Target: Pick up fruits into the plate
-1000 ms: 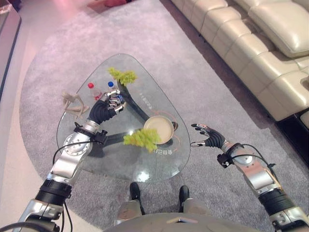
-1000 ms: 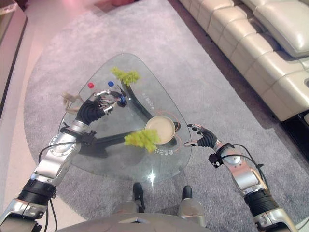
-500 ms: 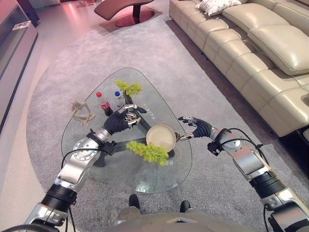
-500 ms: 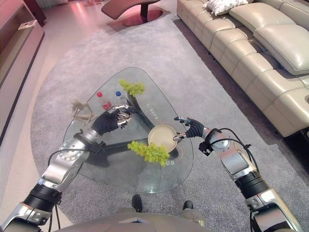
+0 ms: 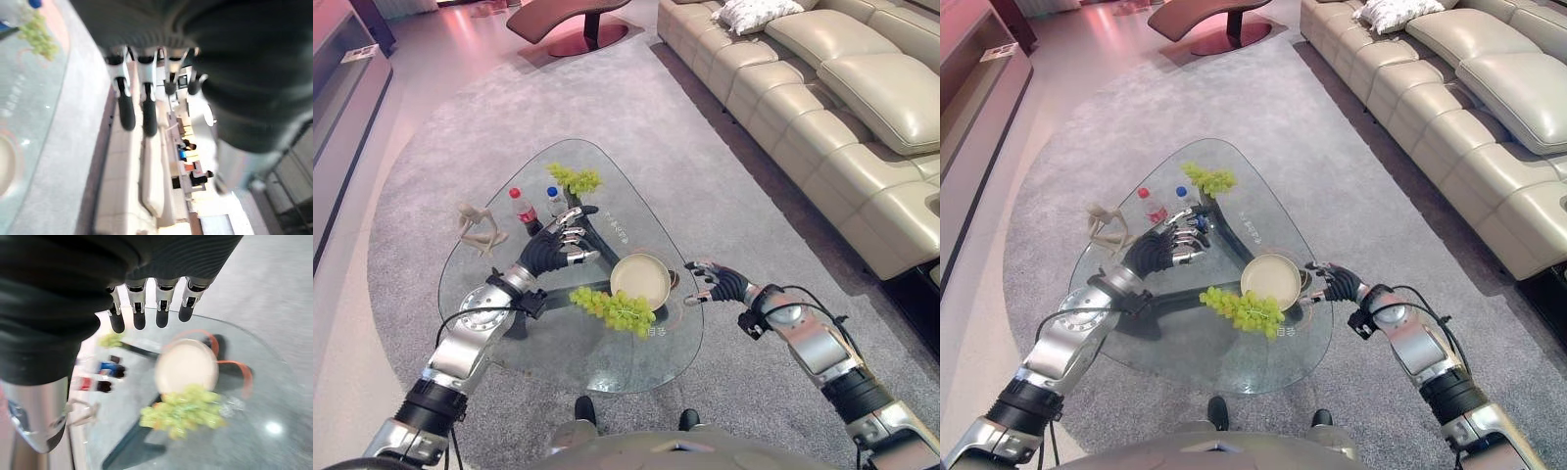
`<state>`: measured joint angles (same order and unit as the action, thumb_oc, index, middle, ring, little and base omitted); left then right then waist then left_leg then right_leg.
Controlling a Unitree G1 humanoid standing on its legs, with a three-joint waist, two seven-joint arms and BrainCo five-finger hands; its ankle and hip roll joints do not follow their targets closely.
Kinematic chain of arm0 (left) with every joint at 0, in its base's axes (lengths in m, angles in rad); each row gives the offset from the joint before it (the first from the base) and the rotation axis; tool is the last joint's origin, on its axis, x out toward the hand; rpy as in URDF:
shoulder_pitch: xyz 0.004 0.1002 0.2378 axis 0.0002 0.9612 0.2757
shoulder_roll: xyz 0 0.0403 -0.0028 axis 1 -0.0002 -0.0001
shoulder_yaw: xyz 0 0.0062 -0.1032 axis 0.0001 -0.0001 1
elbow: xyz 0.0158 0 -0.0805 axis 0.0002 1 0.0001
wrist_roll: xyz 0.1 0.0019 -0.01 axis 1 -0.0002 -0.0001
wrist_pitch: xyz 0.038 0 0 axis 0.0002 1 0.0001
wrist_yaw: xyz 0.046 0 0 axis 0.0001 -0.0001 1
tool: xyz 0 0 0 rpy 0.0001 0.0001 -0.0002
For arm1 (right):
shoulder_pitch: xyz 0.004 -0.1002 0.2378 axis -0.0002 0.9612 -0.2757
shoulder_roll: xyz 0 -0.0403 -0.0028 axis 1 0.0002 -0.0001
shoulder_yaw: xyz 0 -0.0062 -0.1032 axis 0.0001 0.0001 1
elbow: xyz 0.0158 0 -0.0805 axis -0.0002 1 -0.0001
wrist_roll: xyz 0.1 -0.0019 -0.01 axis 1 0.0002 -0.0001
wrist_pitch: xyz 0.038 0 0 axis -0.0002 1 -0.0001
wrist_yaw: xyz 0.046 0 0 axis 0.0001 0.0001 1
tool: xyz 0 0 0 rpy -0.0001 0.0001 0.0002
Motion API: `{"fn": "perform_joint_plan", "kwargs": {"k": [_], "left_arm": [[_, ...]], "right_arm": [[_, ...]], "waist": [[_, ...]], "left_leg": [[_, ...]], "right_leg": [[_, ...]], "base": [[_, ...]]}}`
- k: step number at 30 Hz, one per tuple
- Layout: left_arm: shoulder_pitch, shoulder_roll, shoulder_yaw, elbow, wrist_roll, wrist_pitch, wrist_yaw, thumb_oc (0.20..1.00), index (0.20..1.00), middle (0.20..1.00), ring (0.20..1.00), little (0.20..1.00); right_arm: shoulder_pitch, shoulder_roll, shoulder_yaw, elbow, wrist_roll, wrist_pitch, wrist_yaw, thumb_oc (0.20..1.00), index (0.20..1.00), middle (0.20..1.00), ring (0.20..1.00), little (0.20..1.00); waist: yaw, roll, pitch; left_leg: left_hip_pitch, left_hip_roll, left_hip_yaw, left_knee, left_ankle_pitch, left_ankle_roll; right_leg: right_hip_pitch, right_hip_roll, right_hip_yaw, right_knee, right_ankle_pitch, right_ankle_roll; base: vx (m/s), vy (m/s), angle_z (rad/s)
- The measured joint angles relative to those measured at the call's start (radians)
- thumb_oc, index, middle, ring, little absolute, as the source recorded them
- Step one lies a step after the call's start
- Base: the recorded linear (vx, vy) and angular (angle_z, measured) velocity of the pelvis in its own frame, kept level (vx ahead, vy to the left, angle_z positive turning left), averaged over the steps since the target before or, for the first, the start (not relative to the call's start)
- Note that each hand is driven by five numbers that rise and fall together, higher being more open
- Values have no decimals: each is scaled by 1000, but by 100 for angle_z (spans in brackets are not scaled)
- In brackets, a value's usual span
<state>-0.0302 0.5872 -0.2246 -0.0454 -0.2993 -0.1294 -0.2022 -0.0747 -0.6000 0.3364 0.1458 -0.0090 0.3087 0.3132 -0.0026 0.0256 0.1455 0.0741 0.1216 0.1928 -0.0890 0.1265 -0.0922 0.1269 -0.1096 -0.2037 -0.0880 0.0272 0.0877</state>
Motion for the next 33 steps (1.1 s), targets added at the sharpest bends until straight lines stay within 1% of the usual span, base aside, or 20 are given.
{"fn": "perform_joint_plan", "kwargs": {"k": [2,4,6,8,11,12,13,14,15,17,19,20,23,24,25,26,28,29,33], "left_arm": [[6,14,-2,44,77,1,11,1000,1000,1000,1000,1000],[5,53,-8,122,181,5,21,1000,1000,1000,1000,1000],[4,81,-12,158,276,19,25,1000,1000,1000,1000,1000],[-30,141,-85,203,400,21,47,1000,1000,1000,1000,1000],[-94,200,-163,258,545,40,61,1000,1000,1000,1000,1000],[-124,207,-186,282,593,42,65,1000,1000,1000,1000,1000],[-164,224,-232,307,644,40,75,1000,1000,1000,1000,1000],[-196,241,-264,321,685,39,83,1000,1000,1000,1000,1000],[-219,254,-289,328,702,39,87,1000,1000,1000,1000,1000],[-304,275,-343,359,745,38,95,1000,1000,1000,1000,1000],[-443,274,-431,422,782,38,109,1000,1000,1000,1000,1000],[-485,272,-447,432,800,38,124,1000,1000,1000,1000,1000],[-566,254,-474,470,814,36,173,1000,1000,1000,1000,1000],[-583,248,-482,488,813,31,194,1000,1000,1000,1000,1000],[-600,239,-485,525,812,15,243,1000,1000,1000,1000,1000],[-611,234,-485,546,811,11,263,1000,1000,1000,1000,1000],[-653,218,-479,613,810,9,322,1000,1000,1000,1000,1000],[-662,212,-477,625,810,9,341,1000,1000,1000,1000,1000],[-689,197,-477,686,811,10,390,1000,1000,1000,1000,1000]], "right_arm": [[28,0,-15,69,7,1,-14,1000,1000,1000,1000,1000],[34,-2,-18,162,9,1,-43,1000,1000,1000,1000,1000],[45,-5,-18,207,8,8,-59,1000,1000,1000,1000,1000],[49,-5,-17,279,3,14,-91,1000,1000,1000,1000,1000],[31,-6,-16,434,-5,17,-143,1000,1000,1000,1000,1000],[27,-6,-16,502,-10,11,-159,1000,1000,1000,1000,1000],[16,-6,-15,576,-11,-15,-174,1000,1000,1000,1000,1000],[9,-7,-15,628,-11,-24,-189,1000,1000,1000,1000,1000],[2,-7,-15,653,-11,-29,-198,1000,1000,1000,1000,1000],[-32,-8,-14,723,-10,-53,-214,1000,1000,1000,1000,1000],[-91,-5,-6,817,-7,-90,-224,1000,1000,1000,1000,1000],[-110,-5,-6,833,-1,-100,-228,1000,1000,1000,1000,1000],[-162,-1,-5,852,0,-129,-243,1000,1000,1000,1000,1000],[-175,2,-4,859,3,-138,-247,1000,1000,1000,1000,1000],[-196,5,9,863,20,-148,-257,1000,1000,1000,1000,1000],[-210,7,17,865,22,-153,-262,1000,1000,1000,1000,1000],[-261,21,28,862,29,-164,-270,1000,1000,1000,1000,1000],[-274,23,32,861,30,-167,-271,1000,1000,1000,1000,1000],[-302,30,34,863,48,-166,-281,1000,1000,1000,1000,1000]], "waist": [[-1,8,-6],[-9,20,-12],[-12,26,-12],[-13,31,-6],[-12,44,34],[-12,47,50],[-10,49,62],[-13,51,71],[-13,52,77],[-23,54,120],[-29,55,172],[-33,50,203],[-49,41,274],[-53,34,286],[-52,28,292],[-52,24,301],[-57,11,361],[-61,7,381],[-58,2,393]], "left_leg": [[-11,0,0,0,0,0],[-37,0,-1,0,1,1],[-52,-1,-2,0,3,2],[-68,-2,-6,0,8,3],[-89,-4,-6,0,15,5],[-89,-5,-6,0,15,5],[-93,-5,-7,0,15,5],[-106,-4,-6,0,18,4],[-117,-4,-8,0,19,4],[-142,-3,-7,1,30,6],[-177,-3,-7,1,41,9],[-186,-4,-4,1,45,10],[-191,-4,-4,1,48,10],[-196,-6,1,1,48,10],[-213,-5,9,2,48,10],[-219,-3,14,3,49,10],[-227,-1,22,10,49,10],[-229,-1,26,11,49,10],[-286,-3,39,16,51,12]], "right_leg": [[-14,0,0,2,0,0],[-38,0,0,3,3,-2],[-52,-1,0,2,6,1],[-71,-1,-1,2,8,1],[-90,-2,-1,0,16,2],[-92,-2,-1,-1,16,2],[-95,-2,0,0,16,2],[-110,-1,1,1,17,1],[-119,-1,1,1,19,2],[-143,2,2,2,34,1],[-179,2,4,6,43,2],[-192,3,9,7,49,1],[-197,6,10,7,55,1],[-208,9,15,11,55,1],[-237,11,25,25,55,1],[-248,11,29,32,55,1],[-267,12,35,53,55,1],[-275,12,39,58,55,1],[-350,8,56,86,55,1]], "base": [[-100,57,0],[-85,38,0],[-131,57,0],[-130,68,1],[-71,43,1],[-107,27,0],[-119,17,-1],[-116,12,-2],[-111,7,-4],[-145,-12,-3],[-157,-46,-3],[-115,-42,-5],[-122,-45,-4],[-143,-46,-14],[-90,-18,-20],[-81,-5,-23],[-112,3,-13],[-94,8,-11],[-38,17,-11]]}}
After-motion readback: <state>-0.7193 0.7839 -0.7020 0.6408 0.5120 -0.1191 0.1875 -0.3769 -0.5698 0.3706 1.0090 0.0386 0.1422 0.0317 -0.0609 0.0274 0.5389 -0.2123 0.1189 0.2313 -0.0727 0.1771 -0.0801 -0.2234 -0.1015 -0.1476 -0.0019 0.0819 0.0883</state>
